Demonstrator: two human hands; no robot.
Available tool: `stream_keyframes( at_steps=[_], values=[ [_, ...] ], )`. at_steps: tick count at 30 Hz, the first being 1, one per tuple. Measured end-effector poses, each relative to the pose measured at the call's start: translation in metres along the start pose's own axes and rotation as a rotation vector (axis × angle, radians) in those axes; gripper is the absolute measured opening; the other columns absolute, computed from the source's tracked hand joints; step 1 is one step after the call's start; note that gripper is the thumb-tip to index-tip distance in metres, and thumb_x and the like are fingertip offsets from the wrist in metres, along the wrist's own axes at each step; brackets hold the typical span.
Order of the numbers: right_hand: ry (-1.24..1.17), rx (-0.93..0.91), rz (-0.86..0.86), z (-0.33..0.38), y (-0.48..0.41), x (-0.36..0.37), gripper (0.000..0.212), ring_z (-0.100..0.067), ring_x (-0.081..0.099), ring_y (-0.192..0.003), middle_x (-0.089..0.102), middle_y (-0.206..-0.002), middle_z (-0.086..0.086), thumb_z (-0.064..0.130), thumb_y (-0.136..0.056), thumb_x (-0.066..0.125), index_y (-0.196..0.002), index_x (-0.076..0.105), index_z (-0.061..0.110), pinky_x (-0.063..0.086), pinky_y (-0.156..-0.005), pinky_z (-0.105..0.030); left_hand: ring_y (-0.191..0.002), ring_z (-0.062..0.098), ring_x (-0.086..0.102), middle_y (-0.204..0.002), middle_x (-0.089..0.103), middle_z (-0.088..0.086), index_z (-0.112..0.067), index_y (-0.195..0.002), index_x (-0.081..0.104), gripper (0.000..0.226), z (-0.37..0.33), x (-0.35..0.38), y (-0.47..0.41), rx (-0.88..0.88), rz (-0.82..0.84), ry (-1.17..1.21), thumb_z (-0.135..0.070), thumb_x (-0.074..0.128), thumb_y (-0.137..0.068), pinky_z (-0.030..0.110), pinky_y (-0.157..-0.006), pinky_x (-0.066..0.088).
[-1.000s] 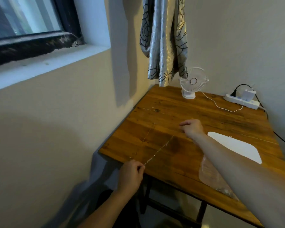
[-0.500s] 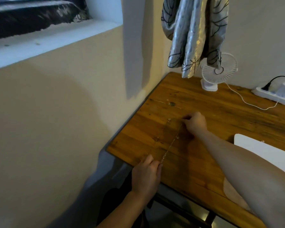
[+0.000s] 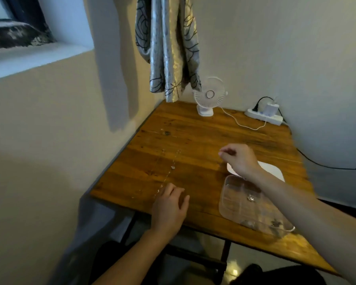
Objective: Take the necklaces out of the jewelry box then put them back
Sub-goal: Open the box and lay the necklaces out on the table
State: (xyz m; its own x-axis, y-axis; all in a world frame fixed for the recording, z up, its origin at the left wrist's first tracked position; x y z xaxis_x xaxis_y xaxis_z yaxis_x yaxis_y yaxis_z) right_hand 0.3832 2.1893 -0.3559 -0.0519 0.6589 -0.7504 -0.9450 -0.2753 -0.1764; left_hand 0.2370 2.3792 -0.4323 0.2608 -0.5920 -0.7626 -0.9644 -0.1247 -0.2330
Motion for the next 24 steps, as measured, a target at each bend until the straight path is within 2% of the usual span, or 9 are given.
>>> stream_keyframes(
  at_steps=[2, 5, 8, 9, 11, 13, 15, 19, 24],
  values=[
    [0.042, 0.000, 0.035, -0.009, 0.031, -0.018, 0.006, -0.011, 0.063, -0.080, 0.069, -0.083, 0.006, 0.027, -0.089, 0.066, -0.085, 0.071, 0.025, 0.048, -0.068, -0.029, -0.104, 0.005, 0.047, -0.117, 0.047, -0.011, -0.025, -0.127, 0.051, 0.037, -0.024, 0.016, -0.003, -0.014, 0.069, 0.073, -0.042, 0.045, -0.095, 0.023, -0.087, 0.044],
    [0.212, 0.023, 0.119, -0.025, 0.075, -0.030, 0.013, -0.004, 0.060, -0.078, 0.069, -0.084, 0.009, 0.036, -0.089, 0.064, -0.083, 0.071, 0.027, 0.049, -0.070, -0.027, -0.115, 0.007, 0.045, -0.131, 0.046, -0.009, -0.026, -0.136, 0.042, 0.044, -0.051, 0.044, -0.005, -0.037, 0.169, 0.110, -0.045, 0.042, -0.096, 0.026, -0.095, 0.041],
    [0.361, 0.051, 0.218, -0.046, 0.108, -0.029, 0.023, 0.000, 0.057, -0.071, 0.066, -0.080, 0.015, 0.055, -0.086, 0.059, -0.079, 0.066, 0.034, 0.049, -0.070, -0.030, -0.125, 0.010, 0.039, -0.138, 0.045, -0.007, -0.028, -0.139, 0.038, 0.044, -0.065, 0.067, -0.002, 0.017, 0.262, -0.012, -0.046, 0.032, -0.098, 0.032, -0.104, 0.031],
    [0.409, 0.028, 0.263, -0.050, 0.117, -0.026, 0.028, 0.001, 0.055, -0.074, 0.065, -0.081, 0.017, 0.061, -0.085, 0.055, -0.081, 0.066, 0.035, 0.048, -0.076, -0.034, -0.124, 0.009, 0.039, -0.136, 0.046, -0.007, -0.030, -0.136, 0.039, 0.042, -0.066, 0.072, -0.001, 0.040, 0.270, -0.052, -0.045, 0.028, -0.099, 0.032, -0.104, 0.029],
    [0.521, -0.030, 0.361, -0.051, 0.131, -0.018, 0.038, -0.006, 0.055, -0.090, 0.064, -0.095, 0.016, 0.067, -0.084, 0.048, -0.094, 0.066, 0.035, 0.040, -0.092, -0.043, -0.120, 0.007, 0.040, -0.130, 0.049, -0.008, -0.031, -0.131, 0.044, 0.038, -0.065, 0.076, 0.000, 0.062, 0.261, -0.073, -0.043, 0.025, -0.100, 0.031, -0.103, 0.029],
    [0.636, -0.063, 0.418, -0.050, 0.140, -0.008, 0.043, -0.017, 0.051, -0.113, 0.060, -0.120, 0.008, 0.063, -0.086, 0.049, -0.116, 0.061, 0.035, 0.028, -0.102, -0.045, -0.119, 0.006, 0.039, -0.128, 0.049, -0.010, -0.032, -0.128, 0.046, 0.036, -0.062, 0.077, 0.001, 0.061, 0.248, -0.054, -0.042, 0.025, -0.100, 0.030, -0.103, 0.029],
    [0.657, -0.089, 0.426, -0.051, 0.142, 0.001, 0.047, -0.020, 0.047, -0.121, 0.056, -0.129, 0.004, 0.058, -0.086, 0.051, -0.125, 0.056, 0.034, 0.025, -0.106, -0.045, -0.120, 0.006, 0.039, -0.128, 0.048, -0.010, -0.031, -0.128, 0.046, 0.036, -0.061, 0.078, 0.000, 0.060, 0.250, -0.043, -0.042, 0.026, -0.100, 0.030, -0.103, 0.029],
    [0.628, -0.119, 0.421, -0.057, 0.146, 0.004, 0.032, -0.019, 0.051, -0.117, 0.061, -0.124, 0.005, 0.045, -0.091, 0.053, -0.119, 0.059, 0.031, 0.026, -0.106, -0.043, -0.121, 0.006, 0.038, -0.130, 0.048, -0.009, -0.030, -0.130, 0.046, 0.038, -0.061, 0.082, 0.001, 0.049, 0.250, -0.057, -0.042, 0.024, -0.100, 0.030, -0.103, 0.029],
    [0.586, -0.105, 0.380, -0.056, 0.145, 0.000, 0.017, -0.015, 0.057, -0.101, 0.068, -0.103, 0.007, 0.044, -0.090, 0.056, -0.099, 0.062, 0.030, 0.028, -0.103, -0.040, -0.122, 0.006, 0.038, -0.130, 0.048, -0.010, -0.030, -0.129, 0.046, 0.039, -0.059, 0.084, 0.001, 0.044, 0.257, -0.050, -0.042, 0.024, -0.100, 0.031, -0.104, 0.028]
  ],
)
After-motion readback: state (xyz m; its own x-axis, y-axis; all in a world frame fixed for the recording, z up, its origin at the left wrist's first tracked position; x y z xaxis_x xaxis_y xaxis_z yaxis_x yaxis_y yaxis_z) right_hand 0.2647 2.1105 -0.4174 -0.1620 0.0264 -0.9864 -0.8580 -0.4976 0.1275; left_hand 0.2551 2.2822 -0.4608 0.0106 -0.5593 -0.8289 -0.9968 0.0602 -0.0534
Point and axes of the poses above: each hand's wrist, its own y-axis away from the middle knuckle, its own x-axis out of the palm, z = x × y, the point moved 5 cm from there along -y, towards the middle knuckle
